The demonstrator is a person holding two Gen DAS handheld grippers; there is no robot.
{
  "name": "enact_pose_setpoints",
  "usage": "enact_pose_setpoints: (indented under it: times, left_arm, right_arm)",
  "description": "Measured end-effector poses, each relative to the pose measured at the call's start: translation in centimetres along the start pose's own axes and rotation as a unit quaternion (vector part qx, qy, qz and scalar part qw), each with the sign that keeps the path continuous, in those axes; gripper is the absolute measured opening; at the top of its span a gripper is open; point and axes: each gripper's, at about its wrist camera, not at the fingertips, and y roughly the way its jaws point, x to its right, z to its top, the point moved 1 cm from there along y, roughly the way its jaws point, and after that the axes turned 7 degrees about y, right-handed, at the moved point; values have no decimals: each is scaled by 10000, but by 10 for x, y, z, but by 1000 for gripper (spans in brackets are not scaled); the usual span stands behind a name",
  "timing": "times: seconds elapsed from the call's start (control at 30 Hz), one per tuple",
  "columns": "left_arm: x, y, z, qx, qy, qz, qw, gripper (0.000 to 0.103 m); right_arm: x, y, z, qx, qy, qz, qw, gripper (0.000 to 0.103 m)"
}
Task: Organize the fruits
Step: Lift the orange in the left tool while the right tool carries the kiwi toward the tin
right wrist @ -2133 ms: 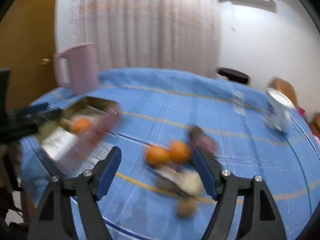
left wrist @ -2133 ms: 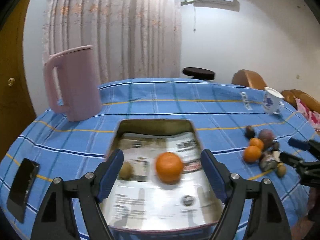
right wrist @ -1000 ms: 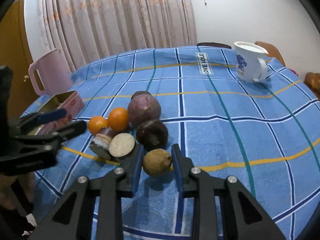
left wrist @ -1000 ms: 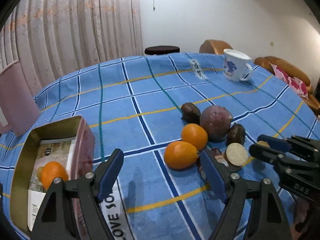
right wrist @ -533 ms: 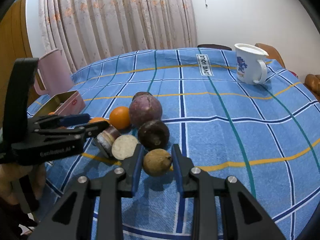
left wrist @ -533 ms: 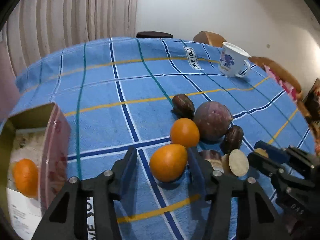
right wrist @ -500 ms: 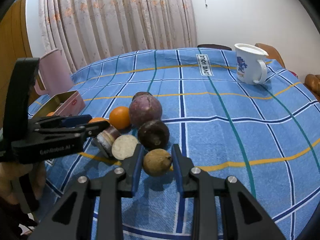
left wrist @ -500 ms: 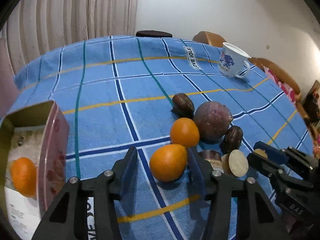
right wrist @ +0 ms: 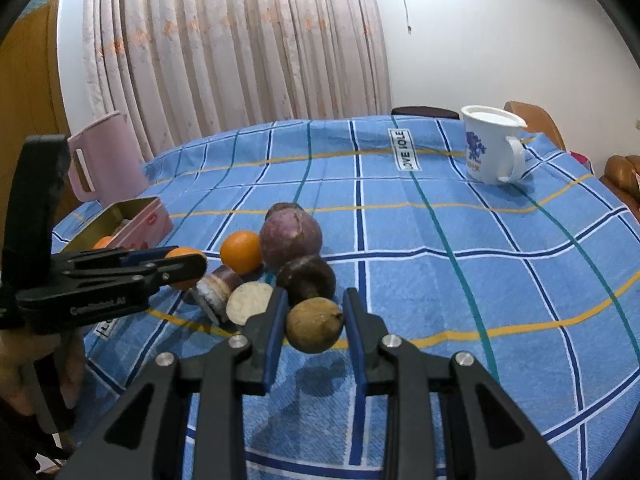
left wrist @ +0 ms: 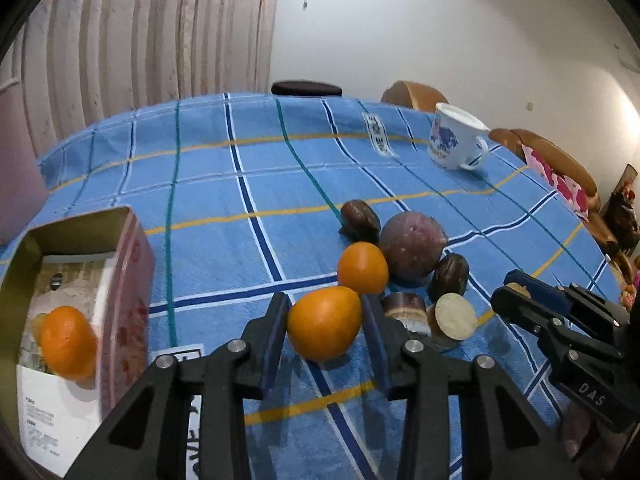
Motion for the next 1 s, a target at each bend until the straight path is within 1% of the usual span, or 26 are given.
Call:
enact_pose_setpoints:
  times: [0.07,0.23,0.4,0.67,1.0]
  left_arm:
    - [3,-9,-1,208,42,85,9997,39]
    - [9,-22,-3,502,168,204,9984,40]
    - [12,-30,-4,696,249,302,9968,40]
    - [10,-38,-5,926,198,376,9948,40]
    - [18,-49,-8,1205,360,562,9905,40]
  right_arm:
    - [-1,-1,0,47,-26,9,10000,31]
    - [-3,-5,-1,157,-77,63,9998,31]
    - [-5,-9,-2,285,-114,67,9995,31]
    - [-6,-14,-2,490,-194,86,9986,31]
    - [-6,-21,-4,731,-252,113,9969,31]
